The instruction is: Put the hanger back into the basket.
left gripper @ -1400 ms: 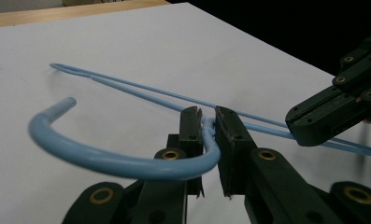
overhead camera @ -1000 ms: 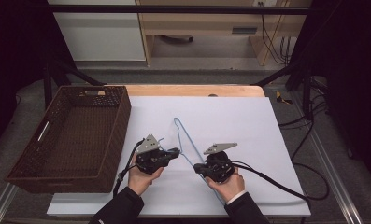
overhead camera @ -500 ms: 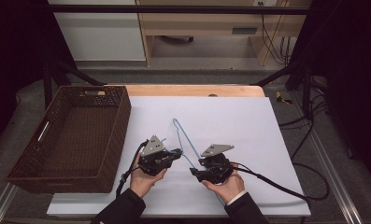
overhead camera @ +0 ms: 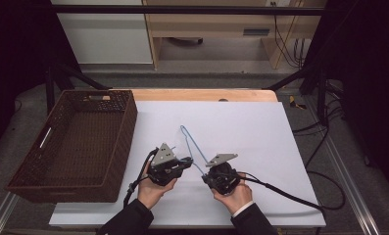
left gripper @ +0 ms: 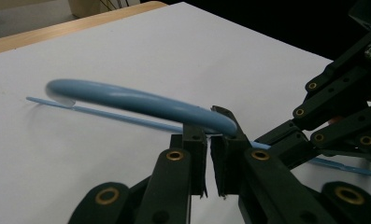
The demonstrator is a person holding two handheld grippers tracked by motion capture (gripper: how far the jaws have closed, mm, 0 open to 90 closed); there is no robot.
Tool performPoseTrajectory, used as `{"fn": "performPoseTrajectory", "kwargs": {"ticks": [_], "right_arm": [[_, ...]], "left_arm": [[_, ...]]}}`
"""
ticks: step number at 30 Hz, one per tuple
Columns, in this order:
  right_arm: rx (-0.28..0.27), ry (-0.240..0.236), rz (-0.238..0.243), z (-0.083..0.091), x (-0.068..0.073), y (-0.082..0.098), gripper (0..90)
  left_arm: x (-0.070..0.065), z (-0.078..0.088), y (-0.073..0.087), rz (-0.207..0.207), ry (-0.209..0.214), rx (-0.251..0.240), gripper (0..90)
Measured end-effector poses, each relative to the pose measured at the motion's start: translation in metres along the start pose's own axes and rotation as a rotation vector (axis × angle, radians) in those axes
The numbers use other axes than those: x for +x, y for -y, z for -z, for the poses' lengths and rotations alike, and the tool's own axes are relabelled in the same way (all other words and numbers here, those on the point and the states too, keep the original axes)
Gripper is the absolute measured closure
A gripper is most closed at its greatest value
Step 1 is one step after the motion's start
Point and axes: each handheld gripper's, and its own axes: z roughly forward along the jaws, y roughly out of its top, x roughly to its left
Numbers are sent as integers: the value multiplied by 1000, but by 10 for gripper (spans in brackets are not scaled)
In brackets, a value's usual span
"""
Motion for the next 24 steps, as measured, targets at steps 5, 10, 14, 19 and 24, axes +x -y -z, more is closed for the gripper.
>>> {"fn": "performPoseTrajectory", "kwargs": {"ticks": [5,10,14,19,24], "right_arm": [[2,-1,5,3,-3,-2,876],[-24,-16,32,18,-12,-7,877],[-39,-63,43,33,-21,-12,877],[-57,-126,72,53,-34,-19,878],[-82,-214,104,64,-45,-25,878]], "left_arm": [[0,8,-2,-11,25,-24,729],[2,23,-6,-52,30,-30,514],[5,33,-9,-106,-3,0,380],[9,50,-12,-156,-32,22,284],[10,63,-17,-231,-60,67,229]]}}
